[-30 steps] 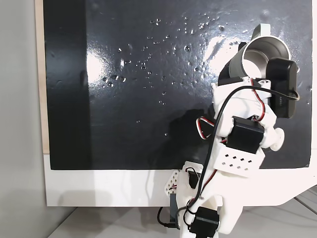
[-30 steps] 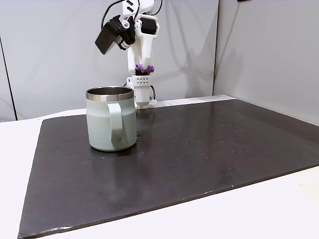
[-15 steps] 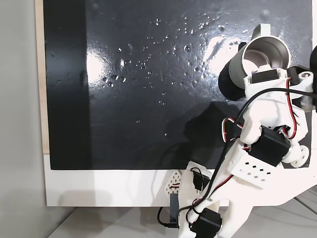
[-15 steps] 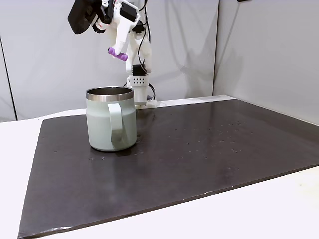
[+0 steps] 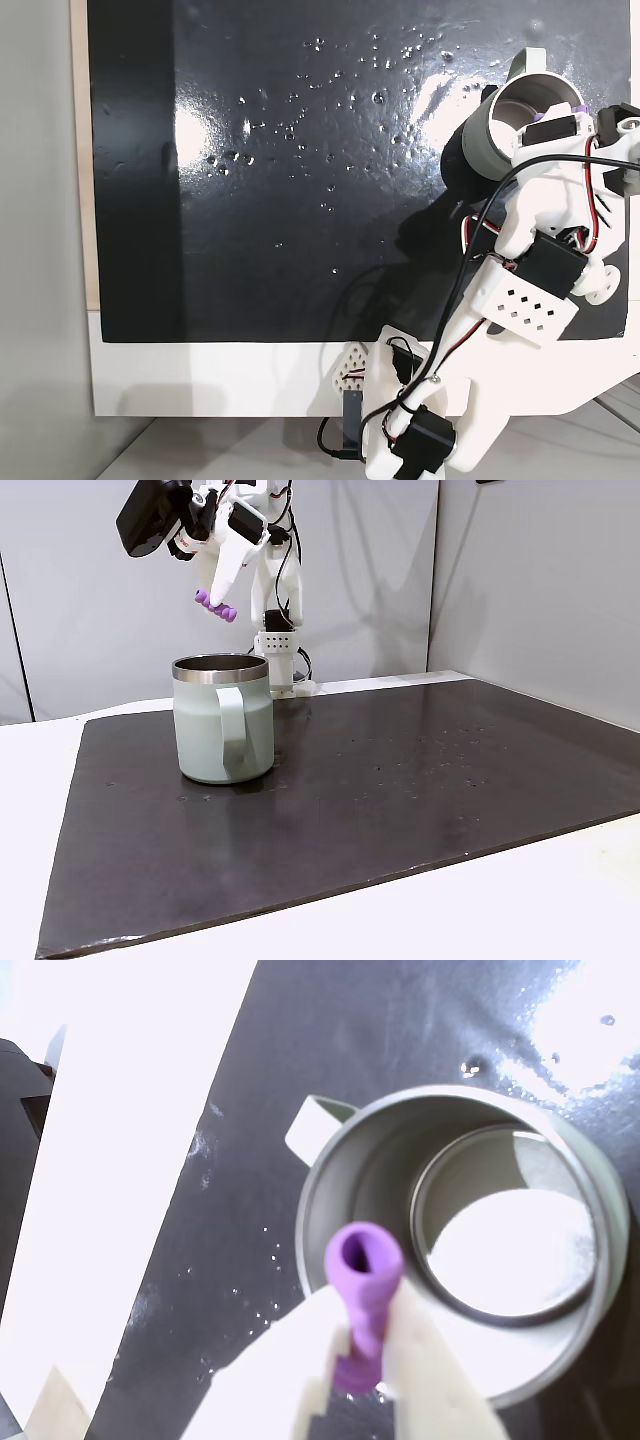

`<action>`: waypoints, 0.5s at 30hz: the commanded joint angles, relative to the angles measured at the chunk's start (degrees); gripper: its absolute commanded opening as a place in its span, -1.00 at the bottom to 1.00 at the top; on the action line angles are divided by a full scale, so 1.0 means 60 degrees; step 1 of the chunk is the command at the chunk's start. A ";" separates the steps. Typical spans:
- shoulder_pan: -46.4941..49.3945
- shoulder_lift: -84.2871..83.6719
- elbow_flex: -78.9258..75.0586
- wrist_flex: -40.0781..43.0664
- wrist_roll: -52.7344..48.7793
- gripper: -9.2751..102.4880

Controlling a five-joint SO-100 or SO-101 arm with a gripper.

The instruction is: Grasp a pengrip and put it in the cup.

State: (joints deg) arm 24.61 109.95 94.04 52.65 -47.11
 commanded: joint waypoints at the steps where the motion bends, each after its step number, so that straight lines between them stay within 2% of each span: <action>1: -0.0146 0.0044 0.0029 -0.0527 -0.0176 -0.83; 10: -0.0073 0.0000 0.0073 -0.0835 -0.0234 -0.80; 12: -0.0044 -0.0073 0.0029 -0.0835 -0.0234 -0.69; 15: 0.0015 -0.0176 0.0015 -0.0835 -0.0308 -0.41</action>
State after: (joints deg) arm 24.70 108.72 95.01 49.75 -48.16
